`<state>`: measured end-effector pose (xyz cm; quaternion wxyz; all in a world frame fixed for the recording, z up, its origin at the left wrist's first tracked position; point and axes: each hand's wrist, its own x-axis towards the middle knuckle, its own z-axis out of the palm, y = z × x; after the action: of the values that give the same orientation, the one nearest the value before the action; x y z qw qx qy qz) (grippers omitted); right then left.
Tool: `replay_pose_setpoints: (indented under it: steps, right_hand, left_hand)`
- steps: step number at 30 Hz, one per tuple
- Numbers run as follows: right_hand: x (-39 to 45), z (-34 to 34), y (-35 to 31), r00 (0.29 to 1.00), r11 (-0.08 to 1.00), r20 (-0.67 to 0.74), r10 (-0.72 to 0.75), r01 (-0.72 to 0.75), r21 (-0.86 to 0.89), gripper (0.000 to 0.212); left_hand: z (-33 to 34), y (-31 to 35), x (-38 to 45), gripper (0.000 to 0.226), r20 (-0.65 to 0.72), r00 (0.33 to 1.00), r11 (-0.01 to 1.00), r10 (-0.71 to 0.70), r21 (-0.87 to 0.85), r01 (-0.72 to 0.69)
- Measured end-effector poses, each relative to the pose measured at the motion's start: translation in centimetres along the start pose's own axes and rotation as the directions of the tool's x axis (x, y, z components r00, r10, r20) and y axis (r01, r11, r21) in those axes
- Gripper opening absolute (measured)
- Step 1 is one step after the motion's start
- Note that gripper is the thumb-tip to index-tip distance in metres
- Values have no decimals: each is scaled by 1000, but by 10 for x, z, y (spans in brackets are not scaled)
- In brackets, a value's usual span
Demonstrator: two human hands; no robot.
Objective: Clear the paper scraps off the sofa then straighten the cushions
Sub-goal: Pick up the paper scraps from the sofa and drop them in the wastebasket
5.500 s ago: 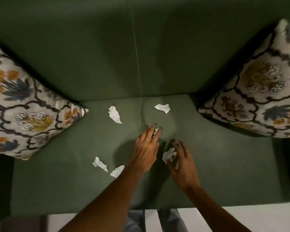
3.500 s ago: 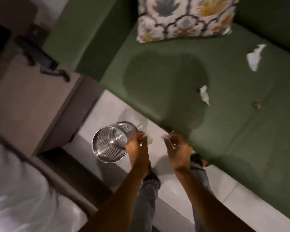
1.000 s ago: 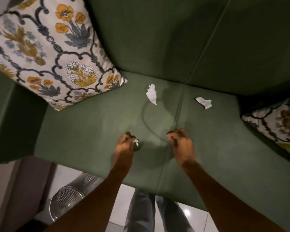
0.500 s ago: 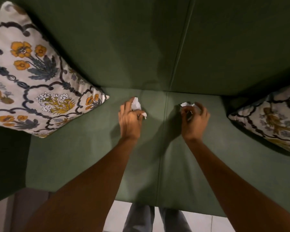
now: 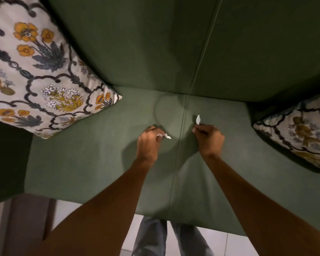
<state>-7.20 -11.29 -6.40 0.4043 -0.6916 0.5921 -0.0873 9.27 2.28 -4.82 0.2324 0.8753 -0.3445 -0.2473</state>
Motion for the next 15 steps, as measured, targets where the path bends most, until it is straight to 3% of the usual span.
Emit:
replay_pose_setpoints:
  steps: [8, 12, 15]
  right_hand:
    - [-83, 45, -20, 982, 981, 180, -59, 23, 195, 17]
    - [-126, 82, -30, 953, 977, 294, -73, 9, 214, 30]
    - [-166, 107, -30, 925, 980, 349, -149, 91, 177, 20]
  left_hand:
    - [-20, -34, -78, 8, -29, 984, 984, -178, -30, 178]
    - [-37, -66, -123, 5, -38, 961, 959, -273, -87, 269]
    - [-48, -95, -171, 12, -38, 927, 919, -374, -148, 365]
